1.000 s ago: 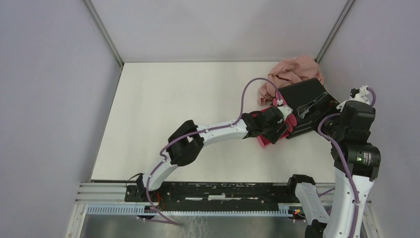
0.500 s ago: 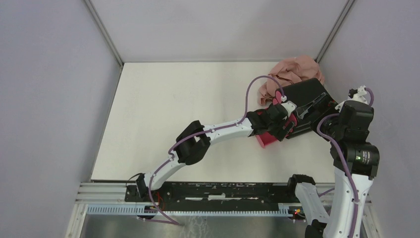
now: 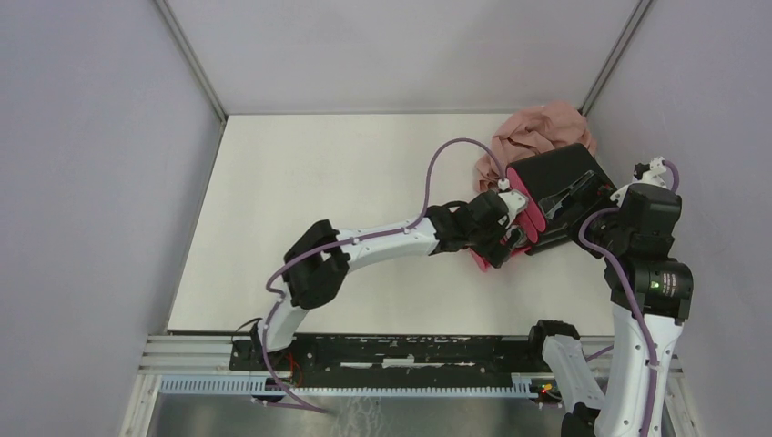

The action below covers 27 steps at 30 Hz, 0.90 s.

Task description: Organize the makeup

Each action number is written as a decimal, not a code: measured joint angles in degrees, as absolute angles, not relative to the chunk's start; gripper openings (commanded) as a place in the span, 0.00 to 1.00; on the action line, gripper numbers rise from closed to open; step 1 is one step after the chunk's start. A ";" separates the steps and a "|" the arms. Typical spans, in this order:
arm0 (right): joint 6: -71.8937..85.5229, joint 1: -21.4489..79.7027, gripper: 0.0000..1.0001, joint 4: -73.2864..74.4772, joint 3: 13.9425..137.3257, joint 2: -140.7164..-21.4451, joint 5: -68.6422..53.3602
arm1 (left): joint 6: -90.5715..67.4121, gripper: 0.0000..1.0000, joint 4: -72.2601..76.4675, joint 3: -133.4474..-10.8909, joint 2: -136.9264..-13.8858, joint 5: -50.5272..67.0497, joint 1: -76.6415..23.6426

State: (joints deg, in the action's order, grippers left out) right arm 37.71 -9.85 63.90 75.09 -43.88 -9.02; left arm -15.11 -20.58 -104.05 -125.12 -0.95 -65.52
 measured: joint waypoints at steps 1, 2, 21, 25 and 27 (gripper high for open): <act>37.69 -9.85 0.93 63.88 75.07 -43.88 -9.04 | -15.20 0.85 -20.43 -101.82 -122.61 -1.02 -65.63; 37.71 -9.85 0.93 63.88 75.07 -43.88 -9.06 | -15.42 0.85 -20.25 -99.55 -120.03 -1.28 -65.65; 37.71 -9.85 0.93 62.70 72.79 -43.88 -10.41 | -2.55 0.85 -15.64 -81.91 -115.39 -2.26 -58.65; 37.67 -9.85 0.93 62.61 72.60 -43.88 -10.48 | -0.75 0.71 -14.35 -83.85 -120.25 0.27 -58.70; 37.65 -9.85 0.93 62.61 72.60 -43.88 -10.48 | -0.01 0.62 -13.04 -84.60 -121.36 0.91 -58.67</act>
